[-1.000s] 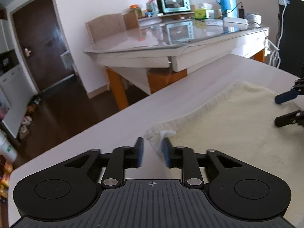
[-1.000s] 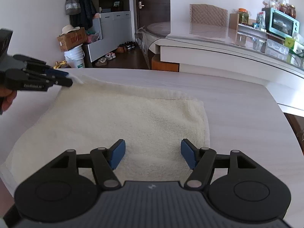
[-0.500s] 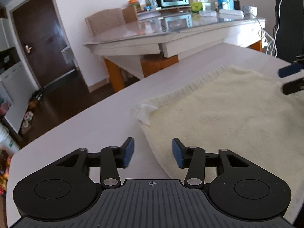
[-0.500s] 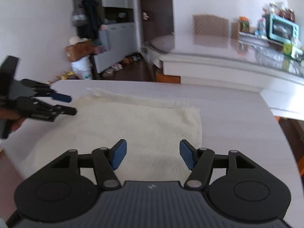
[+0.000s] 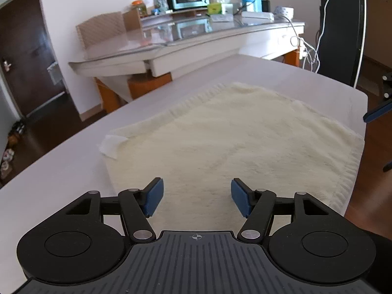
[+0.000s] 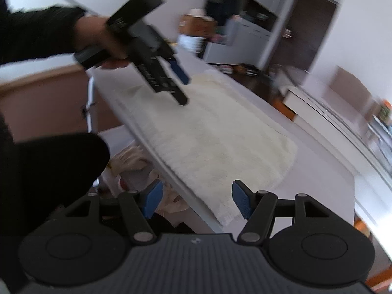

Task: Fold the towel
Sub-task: 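Pull the towel corners apart with both grippers to flatten it, then hold a corner with the right gripper and lift it over toward the opposite corner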

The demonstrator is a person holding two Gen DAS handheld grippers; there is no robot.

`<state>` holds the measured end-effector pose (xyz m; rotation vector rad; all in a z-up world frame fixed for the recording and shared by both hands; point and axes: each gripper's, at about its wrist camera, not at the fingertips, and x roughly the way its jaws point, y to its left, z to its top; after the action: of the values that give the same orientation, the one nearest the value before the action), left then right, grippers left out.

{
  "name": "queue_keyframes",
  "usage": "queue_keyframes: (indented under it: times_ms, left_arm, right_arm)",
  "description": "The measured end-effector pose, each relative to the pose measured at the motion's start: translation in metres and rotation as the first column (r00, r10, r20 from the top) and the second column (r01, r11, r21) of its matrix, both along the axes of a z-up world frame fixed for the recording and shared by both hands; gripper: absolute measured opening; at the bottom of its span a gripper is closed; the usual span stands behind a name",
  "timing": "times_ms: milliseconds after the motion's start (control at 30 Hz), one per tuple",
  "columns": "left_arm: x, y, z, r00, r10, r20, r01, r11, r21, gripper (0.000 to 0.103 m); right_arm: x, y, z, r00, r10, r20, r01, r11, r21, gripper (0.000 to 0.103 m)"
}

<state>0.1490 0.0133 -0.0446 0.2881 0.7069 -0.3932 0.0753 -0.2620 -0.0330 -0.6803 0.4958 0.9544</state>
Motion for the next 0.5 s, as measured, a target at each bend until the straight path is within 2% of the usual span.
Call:
queue_keyframes:
  times_ms: [133, 267, 333, 367, 400, 500]
  left_arm:
    - [-0.007, 0.003, 0.001, 1.0, 0.024, -0.011, -0.024, 1.0, 0.015, 0.068]
    - [-0.01, 0.013, 0.006, 0.998, 0.056, -0.012, -0.056, 0.998, 0.025, 0.068]
    - [-0.013, 0.018, 0.008, 0.998, 0.069, -0.013, -0.068, 0.997, 0.033, 0.068]
    - [-0.016, 0.019, 0.009, 0.997, 0.07, -0.015, -0.069, 0.997, 0.033, 0.069]
    - [-0.017, 0.02, 0.01, 0.998, 0.068, -0.017, -0.067, 0.997, 0.035, 0.069]
    - [-0.022, 0.019, 0.01, 0.998, 0.063, -0.015, -0.062, 0.997, 0.045, 0.069]
  right_arm:
    - [0.014, 0.004, -0.014, 0.998, 0.067, -0.003, -0.067, 0.995, -0.07, 0.052]
    - [0.018, 0.003, -0.024, 0.995, 0.097, 0.014, -0.095, 0.99, -0.107, 0.048]
    - [0.015, 0.001, -0.024, 0.995, 0.097, 0.03, -0.093, 0.989, -0.115, 0.038]
    - [0.014, 0.0, -0.023, 0.995, 0.098, 0.035, -0.093, 0.988, -0.12, 0.037]
    - [0.011, -0.003, -0.023, 0.994, 0.097, 0.045, -0.09, 0.987, -0.136, 0.036]
    - [0.0, -0.007, -0.026, 0.989, 0.095, 0.11, -0.072, 0.977, -0.203, 0.023]
